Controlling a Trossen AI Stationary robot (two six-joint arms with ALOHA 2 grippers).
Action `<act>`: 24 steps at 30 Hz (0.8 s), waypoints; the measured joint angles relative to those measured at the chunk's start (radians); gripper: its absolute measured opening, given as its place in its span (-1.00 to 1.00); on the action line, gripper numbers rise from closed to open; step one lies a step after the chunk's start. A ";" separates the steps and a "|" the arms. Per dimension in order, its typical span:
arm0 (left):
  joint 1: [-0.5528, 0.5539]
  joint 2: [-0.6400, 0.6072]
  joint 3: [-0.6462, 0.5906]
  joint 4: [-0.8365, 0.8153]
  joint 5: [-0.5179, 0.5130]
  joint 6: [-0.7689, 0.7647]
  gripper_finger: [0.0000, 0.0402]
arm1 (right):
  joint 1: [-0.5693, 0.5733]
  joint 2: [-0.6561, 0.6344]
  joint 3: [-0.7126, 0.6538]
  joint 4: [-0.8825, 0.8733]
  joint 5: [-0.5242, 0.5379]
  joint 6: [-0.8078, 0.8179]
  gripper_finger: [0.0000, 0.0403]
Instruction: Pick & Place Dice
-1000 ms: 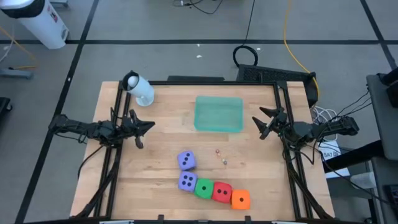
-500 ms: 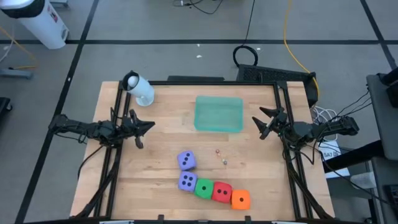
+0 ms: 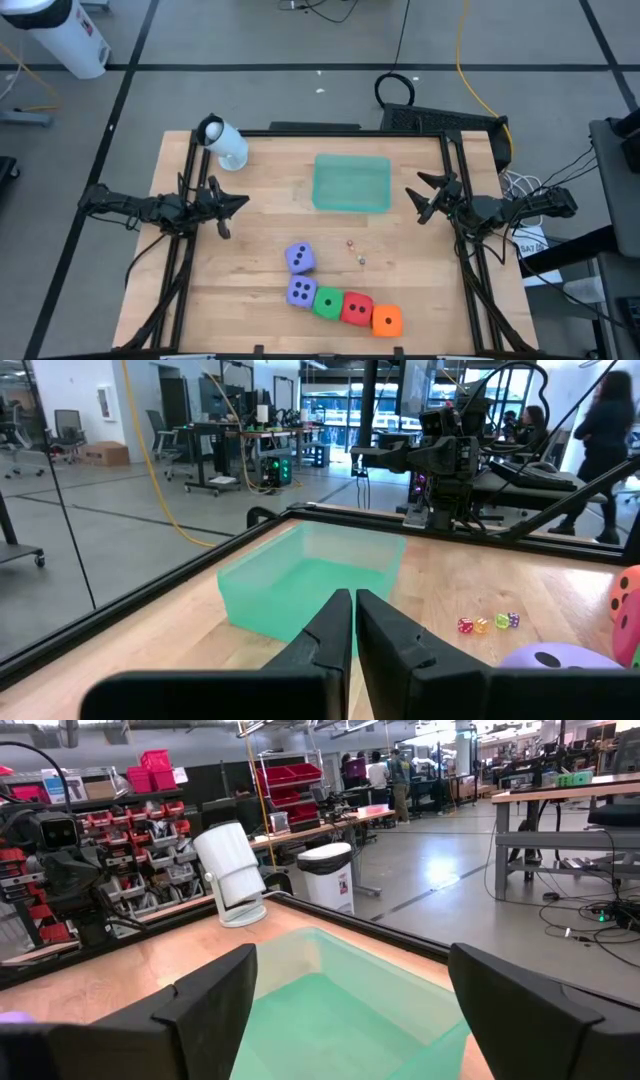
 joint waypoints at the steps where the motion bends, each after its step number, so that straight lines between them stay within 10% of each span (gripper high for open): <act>1: 0.000 0.000 0.000 0.000 0.000 0.000 -0.87 | 0.000 0.000 0.000 0.000 0.000 0.000 0.59; 24: 0.000 0.000 -0.002 0.025 0.000 -0.011 -0.87 | 0.000 0.000 0.000 0.000 0.000 0.000 0.59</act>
